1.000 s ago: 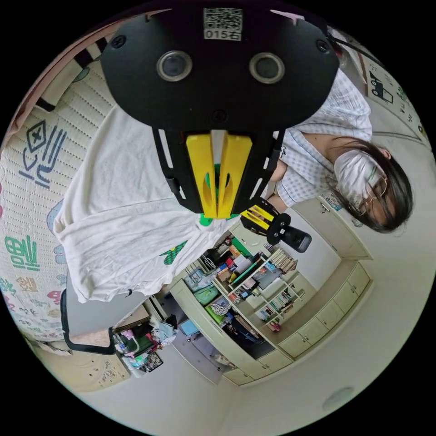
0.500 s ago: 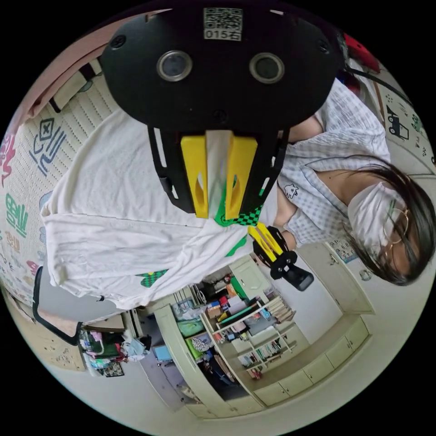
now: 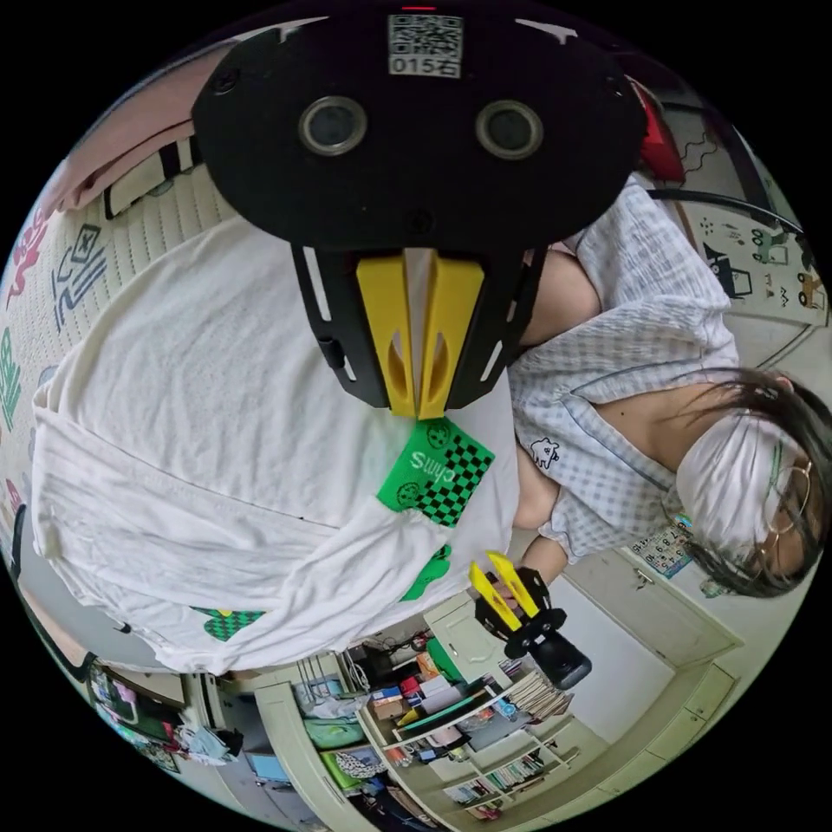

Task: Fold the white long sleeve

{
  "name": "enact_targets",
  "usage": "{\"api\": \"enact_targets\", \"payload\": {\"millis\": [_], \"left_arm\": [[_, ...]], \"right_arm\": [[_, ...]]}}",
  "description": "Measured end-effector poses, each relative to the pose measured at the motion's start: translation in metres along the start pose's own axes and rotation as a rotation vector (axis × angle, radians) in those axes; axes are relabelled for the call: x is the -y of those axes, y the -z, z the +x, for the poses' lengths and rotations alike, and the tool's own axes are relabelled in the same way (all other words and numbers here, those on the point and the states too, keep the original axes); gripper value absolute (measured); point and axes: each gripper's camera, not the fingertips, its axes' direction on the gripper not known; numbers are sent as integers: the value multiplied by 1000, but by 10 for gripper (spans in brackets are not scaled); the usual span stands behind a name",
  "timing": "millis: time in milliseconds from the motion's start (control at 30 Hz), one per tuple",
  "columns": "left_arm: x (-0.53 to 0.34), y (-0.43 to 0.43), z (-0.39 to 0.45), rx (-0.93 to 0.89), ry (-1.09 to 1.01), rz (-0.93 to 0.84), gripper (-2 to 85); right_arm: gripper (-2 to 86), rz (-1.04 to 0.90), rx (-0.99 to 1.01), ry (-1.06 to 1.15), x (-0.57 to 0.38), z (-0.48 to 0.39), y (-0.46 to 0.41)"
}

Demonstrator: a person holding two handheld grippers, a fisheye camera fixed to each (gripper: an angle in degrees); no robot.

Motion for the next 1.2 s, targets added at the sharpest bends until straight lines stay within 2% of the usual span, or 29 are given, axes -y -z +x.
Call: {"api": "enact_targets", "payload": {"millis": [33,100,167,267,333,400,467,567,800,933,1000,1067,1200], "left_arm": [[-12,22,-14,-59,21,90,16],[-26,47,-40,-37,77,172,19],[-36,68,-84,160,235,234,24],[-38,75,-148,267,401,283,37],[-39,70,-189,296,508,286,48],[-39,63,-226,351,611,261,57],[-34,51,-263,436,688,204,74],[-17,31,-300,498,720,136,103],[25,-27,-360,537,746,9,115],[41,-67,-383,510,736,-113,108],[44,-78,-386,548,734,-167,87],[46,-75,-380,645,759,-145,37],[43,-67,-363,697,782,-116,12]], "right_arm": [[-3,17,3,-34,-6,8,7],[-3,85,-13,-102,-13,20,24],[6,243,-99,-148,-16,26,51],[31,448,-220,-181,-8,29,76],[44,494,-279,-214,7,34,83],[46,480,-366,-242,29,41,86],[54,412,-553,-319,66,57,85],[64,378,-728,-427,106,96,84],[114,475,-623,-658,150,206,99],[117,407,-663,-772,161,246,91],[107,399,-632,-781,164,254,89],[50,366,-579,-763,168,256,85],[11,340,-710,-740,167,233,84]]}}
